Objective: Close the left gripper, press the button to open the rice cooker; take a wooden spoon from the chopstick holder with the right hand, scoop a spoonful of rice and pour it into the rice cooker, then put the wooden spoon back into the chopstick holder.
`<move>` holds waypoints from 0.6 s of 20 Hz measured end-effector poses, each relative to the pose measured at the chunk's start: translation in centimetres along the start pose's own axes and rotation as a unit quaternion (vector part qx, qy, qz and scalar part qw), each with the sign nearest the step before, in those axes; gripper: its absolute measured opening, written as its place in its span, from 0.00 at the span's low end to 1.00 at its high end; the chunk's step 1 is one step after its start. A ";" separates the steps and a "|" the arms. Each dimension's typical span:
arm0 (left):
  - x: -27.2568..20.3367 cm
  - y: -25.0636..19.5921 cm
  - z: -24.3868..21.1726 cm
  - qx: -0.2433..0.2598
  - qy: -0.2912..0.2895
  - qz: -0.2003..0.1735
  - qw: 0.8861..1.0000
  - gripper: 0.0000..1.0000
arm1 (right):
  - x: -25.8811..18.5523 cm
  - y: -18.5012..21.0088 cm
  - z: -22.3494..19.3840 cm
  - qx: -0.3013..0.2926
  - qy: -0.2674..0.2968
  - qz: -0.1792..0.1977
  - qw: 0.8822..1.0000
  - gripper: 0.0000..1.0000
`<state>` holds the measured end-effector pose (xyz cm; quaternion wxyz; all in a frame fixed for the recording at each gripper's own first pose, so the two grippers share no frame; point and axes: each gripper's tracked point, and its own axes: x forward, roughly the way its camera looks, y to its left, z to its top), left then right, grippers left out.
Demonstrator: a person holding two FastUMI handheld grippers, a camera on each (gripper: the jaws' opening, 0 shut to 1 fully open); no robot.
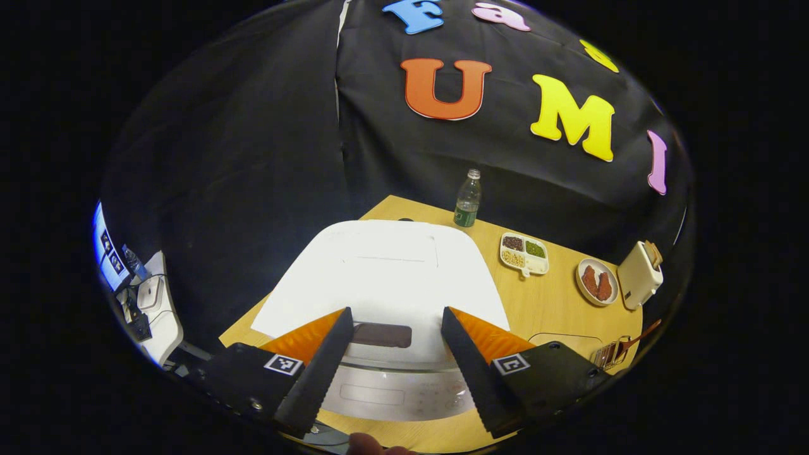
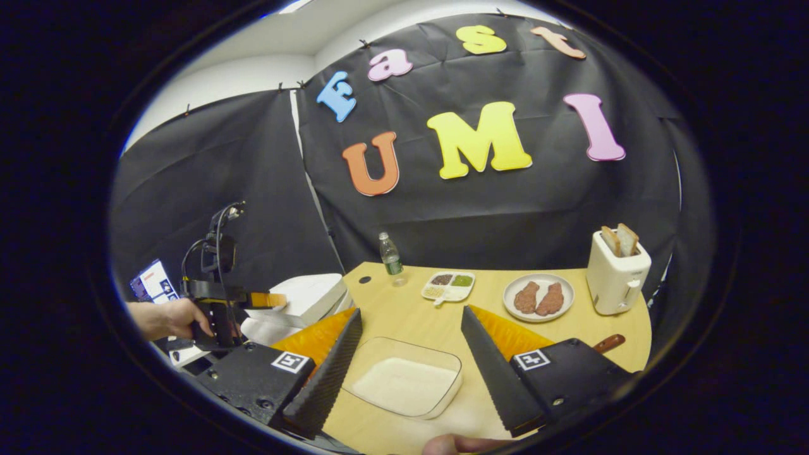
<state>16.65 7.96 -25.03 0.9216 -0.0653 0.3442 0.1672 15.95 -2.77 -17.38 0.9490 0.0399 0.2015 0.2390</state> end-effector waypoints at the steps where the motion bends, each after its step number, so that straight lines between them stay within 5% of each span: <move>1: -0.2 0.0 -0.5 0.000 0.008 -0.002 1.000 0.94 | 0.0 0.1 -0.2 0.002 0.004 0.001 1.000 1.00; 12: 0.5 -0.1 -3.6 -0.001 0.192 -0.039 0.981 0.95 | -0.9 0.2 -0.5 0.009 0.009 -0.001 1.000 1.00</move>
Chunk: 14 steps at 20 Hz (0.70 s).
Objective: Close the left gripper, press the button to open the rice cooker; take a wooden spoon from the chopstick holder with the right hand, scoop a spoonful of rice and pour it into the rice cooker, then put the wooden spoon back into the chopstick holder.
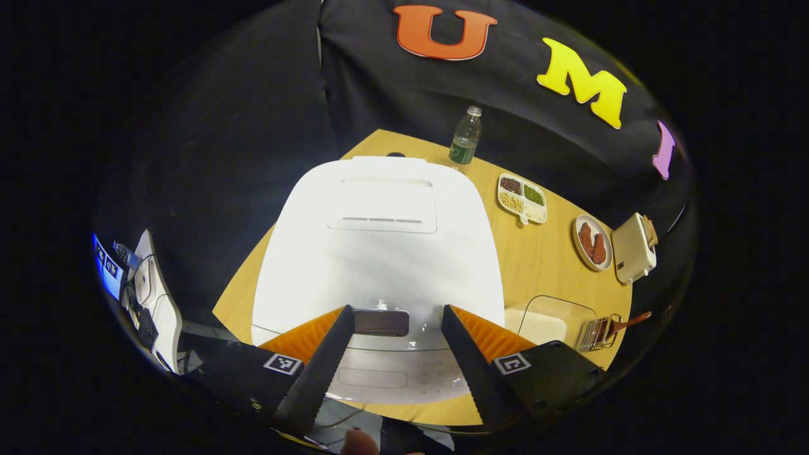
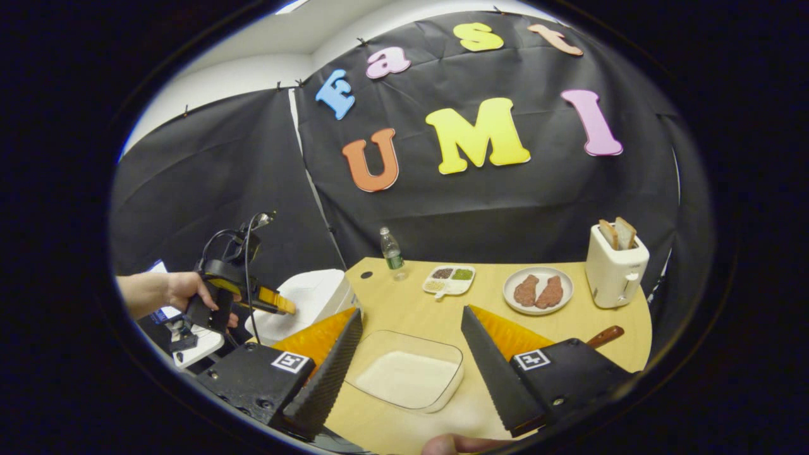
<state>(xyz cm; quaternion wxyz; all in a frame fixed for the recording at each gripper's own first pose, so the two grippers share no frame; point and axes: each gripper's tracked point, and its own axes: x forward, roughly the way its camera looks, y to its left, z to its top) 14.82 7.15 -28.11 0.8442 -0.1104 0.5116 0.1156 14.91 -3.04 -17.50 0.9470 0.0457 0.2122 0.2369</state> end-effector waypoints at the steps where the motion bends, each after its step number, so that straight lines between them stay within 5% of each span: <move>1: 0.1 0.0 -0.1 0.007 0.004 -0.002 1.000 1.00 | 0.0 0.0 -0.2 0.001 0.002 0.000 1.000 1.00; 14: 0.0 0.3 0.2 0.004 -0.019 -0.002 1.000 0.97 | -0.8 0.2 0.7 -0.004 -0.009 -0.002 1.000 1.00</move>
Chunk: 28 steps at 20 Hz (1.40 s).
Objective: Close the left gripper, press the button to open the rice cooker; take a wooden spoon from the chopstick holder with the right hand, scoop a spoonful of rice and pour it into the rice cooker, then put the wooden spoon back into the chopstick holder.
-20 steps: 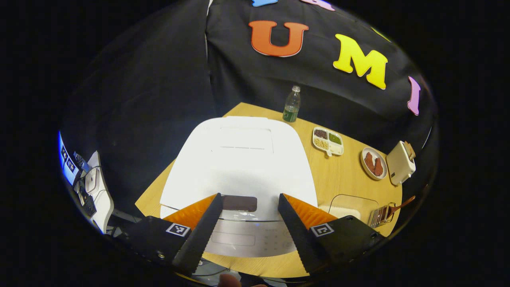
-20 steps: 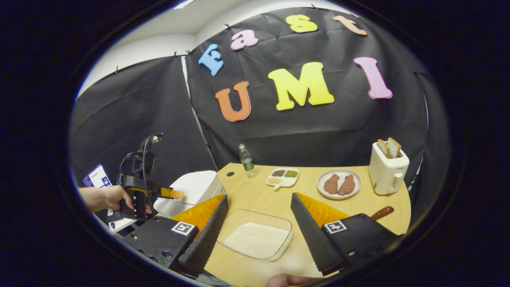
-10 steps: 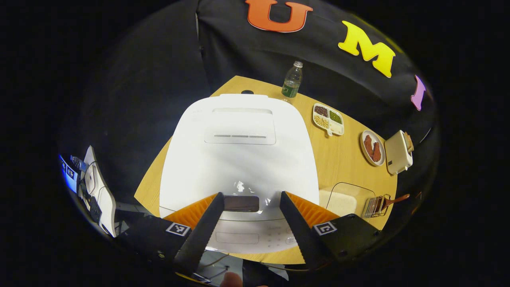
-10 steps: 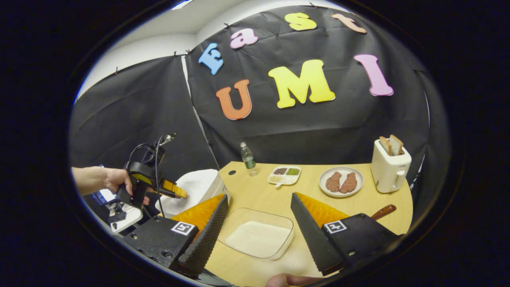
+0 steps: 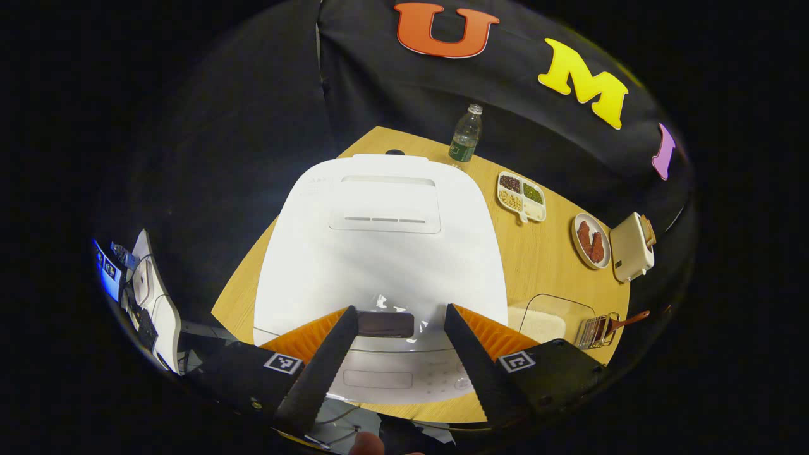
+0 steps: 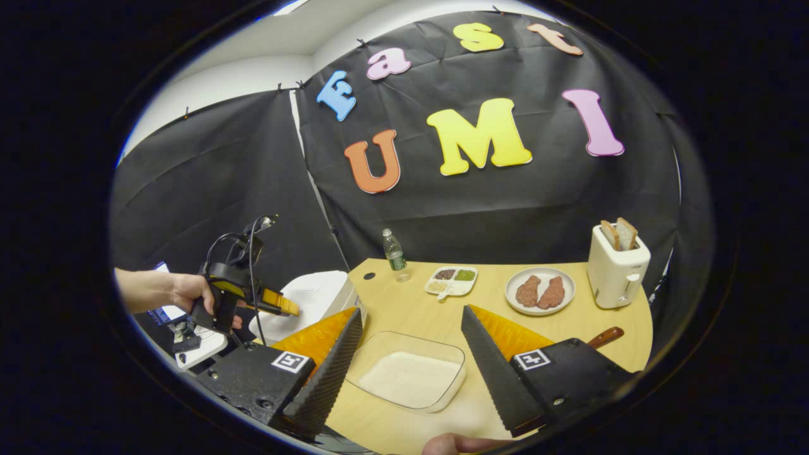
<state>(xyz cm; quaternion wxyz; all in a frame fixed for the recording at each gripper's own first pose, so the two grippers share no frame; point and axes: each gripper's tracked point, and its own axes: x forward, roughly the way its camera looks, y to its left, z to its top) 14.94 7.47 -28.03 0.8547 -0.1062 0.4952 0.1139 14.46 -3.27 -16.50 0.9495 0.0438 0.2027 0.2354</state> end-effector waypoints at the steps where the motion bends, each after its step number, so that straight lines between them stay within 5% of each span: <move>1: -0.1 0.0 0.2 0.000 -0.012 -0.001 1.000 0.96 | -0.5 -0.1 0.4 -0.004 -0.005 -0.005 1.000 1.00; 11: -2.9 0.0 4.8 -0.089 -0.119 -0.056 0.987 0.92 | -4.9 2.1 -1.3 -0.003 -0.008 -0.047 0.999 1.00; 19: -0.2 0.5 2.8 -0.095 -0.009 -0.058 0.994 0.91 | -6.3 3.0 -1.7 -0.004 -0.011 -0.061 0.998 1.00; 22: 0.2 0.5 1.9 -0.052 0.026 -0.051 0.997 0.90 | -6.0 2.8 -1.9 0.002 -0.009 -0.066 0.998 0.95; 26: 0.5 0.9 0.7 0.078 0.040 -0.023 0.996 0.87 | -5.1 3.8 -2.2 0.007 -0.004 -0.054 0.998 1.00; 28: 0.7 0.9 1.3 0.063 0.037 -0.025 0.997 0.87 | -4.8 4.4 -2.4 0.005 -0.002 -0.049 0.999 1.00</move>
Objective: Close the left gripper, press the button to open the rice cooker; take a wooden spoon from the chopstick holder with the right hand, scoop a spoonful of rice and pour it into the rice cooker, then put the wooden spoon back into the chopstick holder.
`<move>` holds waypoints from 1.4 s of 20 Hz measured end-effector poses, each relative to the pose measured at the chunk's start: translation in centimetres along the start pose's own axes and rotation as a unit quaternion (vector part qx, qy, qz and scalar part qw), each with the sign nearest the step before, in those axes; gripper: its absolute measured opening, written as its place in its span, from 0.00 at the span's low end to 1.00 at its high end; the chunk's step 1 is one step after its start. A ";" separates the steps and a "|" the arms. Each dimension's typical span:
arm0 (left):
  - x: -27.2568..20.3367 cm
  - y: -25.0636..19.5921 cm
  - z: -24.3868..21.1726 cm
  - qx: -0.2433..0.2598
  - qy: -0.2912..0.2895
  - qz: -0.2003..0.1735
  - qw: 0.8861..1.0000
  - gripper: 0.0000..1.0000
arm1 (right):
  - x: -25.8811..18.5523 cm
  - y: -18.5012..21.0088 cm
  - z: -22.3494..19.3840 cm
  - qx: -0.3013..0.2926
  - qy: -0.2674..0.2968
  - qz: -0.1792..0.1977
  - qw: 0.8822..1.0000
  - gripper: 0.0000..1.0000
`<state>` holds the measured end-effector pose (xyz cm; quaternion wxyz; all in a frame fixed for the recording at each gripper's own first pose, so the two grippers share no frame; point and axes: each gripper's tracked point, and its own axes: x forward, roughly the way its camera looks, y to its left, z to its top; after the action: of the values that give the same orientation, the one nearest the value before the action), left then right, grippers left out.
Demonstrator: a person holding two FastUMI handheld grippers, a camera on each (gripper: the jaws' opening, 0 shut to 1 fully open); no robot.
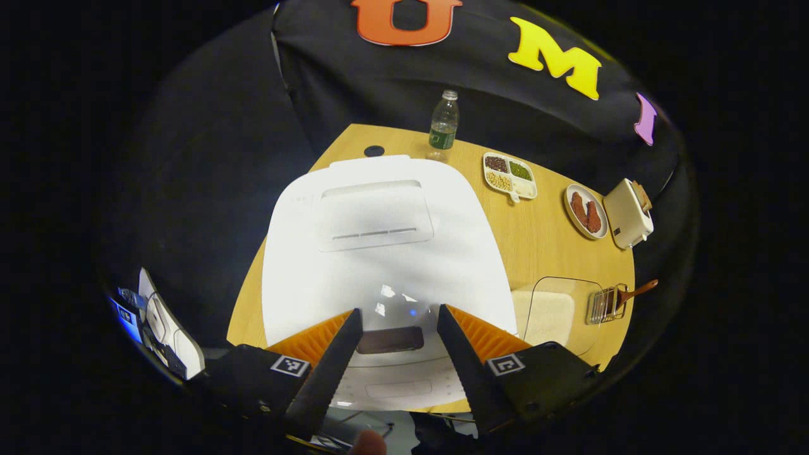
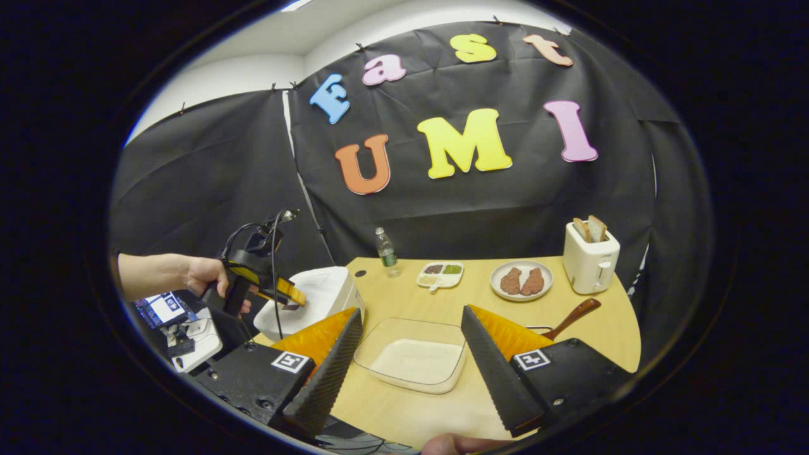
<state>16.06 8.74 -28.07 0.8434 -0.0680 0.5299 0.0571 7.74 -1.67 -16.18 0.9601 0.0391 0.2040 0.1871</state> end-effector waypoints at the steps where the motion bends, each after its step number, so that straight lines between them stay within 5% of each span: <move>1: -0.1 -0.2 0.0 -0.012 0.005 -0.011 1.000 0.88 | 0.0 0.3 0.1 0.000 -0.001 0.002 1.000 1.00; 5: -0.8 0.5 0.8 0.046 -0.036 -0.023 0.998 0.93 | -0.1 -0.2 0.2 0.001 -0.003 0.001 1.000 1.00; 6: -0.4 1.7 2.0 0.042 -0.058 -0.001 0.997 0.78 | 0.0 -0.4 0.2 0.003 -0.002 0.000 1.000 0.95; 7: 0.2 2.2 1.9 0.018 -0.051 0.000 0.999 0.75 | 0.1 -0.5 0.2 0.005 0.000 0.000 1.000 1.00; 9: -0.1 1.6 1.8 -0.003 -0.048 -0.006 0.999 0.86 | -0.1 -1.0 0.6 0.010 -0.002 -0.005 1.000 1.00; 12: -0.3 1.9 1.5 -0.003 -0.043 -0.006 0.999 0.85 | -0.4 -1.0 0.8 0.011 -0.006 -0.011 1.000 1.00; 17: -3.4 1.2 2.7 -0.088 -0.138 -0.016 0.986 0.95 | -1.1 -0.6 2.8 -0.030 -0.030 -0.040 0.998 0.95; 21: -12.4 -0.2 3.5 -0.063 -0.292 -0.021 0.954 0.95 | -2.4 1.3 6.8 -0.068 -0.086 -0.070 0.992 1.00; 28: -28.3 -1.6 1.1 -0.022 -0.487 -0.042 0.872 0.95 | -7.2 8.8 11.7 -0.103 -0.173 -0.086 0.976 1.00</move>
<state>5.06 6.64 -2.03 0.9945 -0.0723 0.0472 0.0588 3.42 3.84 -1.41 0.9922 -0.0462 0.0171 0.1142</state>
